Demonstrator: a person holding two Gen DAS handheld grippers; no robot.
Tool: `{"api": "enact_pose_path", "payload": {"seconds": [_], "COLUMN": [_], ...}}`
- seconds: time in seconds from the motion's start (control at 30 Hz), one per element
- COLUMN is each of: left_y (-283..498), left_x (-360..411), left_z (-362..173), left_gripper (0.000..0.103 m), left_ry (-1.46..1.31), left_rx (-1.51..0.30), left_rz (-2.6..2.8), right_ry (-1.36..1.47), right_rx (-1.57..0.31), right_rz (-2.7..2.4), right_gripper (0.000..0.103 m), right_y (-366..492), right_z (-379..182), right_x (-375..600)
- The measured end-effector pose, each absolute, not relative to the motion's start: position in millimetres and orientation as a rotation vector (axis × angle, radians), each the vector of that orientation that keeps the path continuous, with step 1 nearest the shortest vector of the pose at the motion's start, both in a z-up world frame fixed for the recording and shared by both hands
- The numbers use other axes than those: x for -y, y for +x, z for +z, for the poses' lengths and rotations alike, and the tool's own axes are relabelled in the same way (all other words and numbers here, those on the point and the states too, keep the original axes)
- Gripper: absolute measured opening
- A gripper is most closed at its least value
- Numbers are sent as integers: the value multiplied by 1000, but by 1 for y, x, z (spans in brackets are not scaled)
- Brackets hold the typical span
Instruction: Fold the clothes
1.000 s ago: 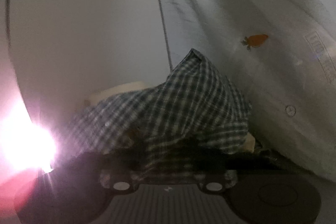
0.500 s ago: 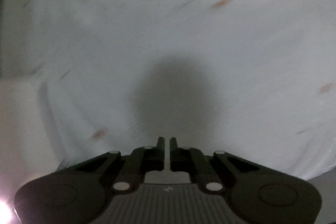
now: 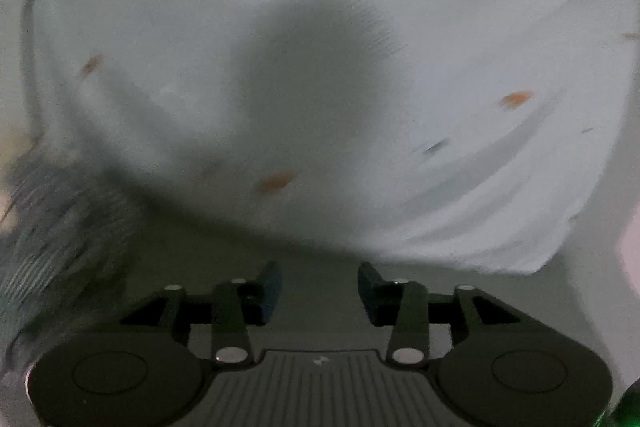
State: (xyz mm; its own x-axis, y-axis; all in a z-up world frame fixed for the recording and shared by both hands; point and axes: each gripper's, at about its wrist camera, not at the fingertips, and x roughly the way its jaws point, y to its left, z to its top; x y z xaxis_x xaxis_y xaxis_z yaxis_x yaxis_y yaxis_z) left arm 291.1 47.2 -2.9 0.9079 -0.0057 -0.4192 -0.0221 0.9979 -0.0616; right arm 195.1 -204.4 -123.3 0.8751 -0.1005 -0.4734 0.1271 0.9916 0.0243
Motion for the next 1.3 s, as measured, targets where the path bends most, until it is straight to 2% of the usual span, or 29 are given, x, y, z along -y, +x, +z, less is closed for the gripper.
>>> {"api": "enact_pose_path", "payload": {"seconds": [0.07, 0.17, 0.2, 0.3, 0.43, 0.57, 0.77, 0.93, 0.97, 1.0, 1.03, 1.13, 1.3], "left_y": [290, 288, 288, 284, 299, 309, 321, 329, 331, 332, 332, 330, 325], "left_x": [-64, -89, -112, -180, -251, -321, -393, -415, -414, -413, -410, -398, -364], "left_z": [-23, -53, -59, -74, -96, -123, -179, -198, -199, -200, -198, -191, -175], "left_gripper": [51, 69, 71, 71, 73, 80, 80, 80, 80, 80, 80, 79, 79], "left_ry": [-103, -160, -188, -261, -209, -178, -272, -421, -412, -396, -387, -359, -301], "left_rx": [-517, -642, -656, -686, -701, -735, -892, -944, -949, -953, -955, -957, -944], "left_rz": [75, 175, 225, 356, 534, 588, 587, 541, 540, 540, 538, 524, 431], "right_ry": [-28, -80, -87, -132, -211, -230, -268, -300, -306, -301, -281, -184, 43], "right_rx": [-517, -555, -568, -585, -581, -592, -561, -601, -625, -655, -683, -676, -604], "right_rz": [-118, -52, -26, 62, 196, 272, 281, 315, 331, 356, 371, 343, 140], "right_gripper": [38, 42, 43, 46, 55, 61, 64, 66, 64, 44, 7, 4, 3], "right_y": [205, 222, 227, 250, 277, 322, 411, 487, 498, 508, 513, 502, 436], "right_z": [-135, -144, -146, -148, -150, -150, -147, -162, -169, -174, -178, -171, -130], "right_x": [180, 135, 119, 66, -18, -81, -147, -184, -189, -192, -191, -163, -30]}}
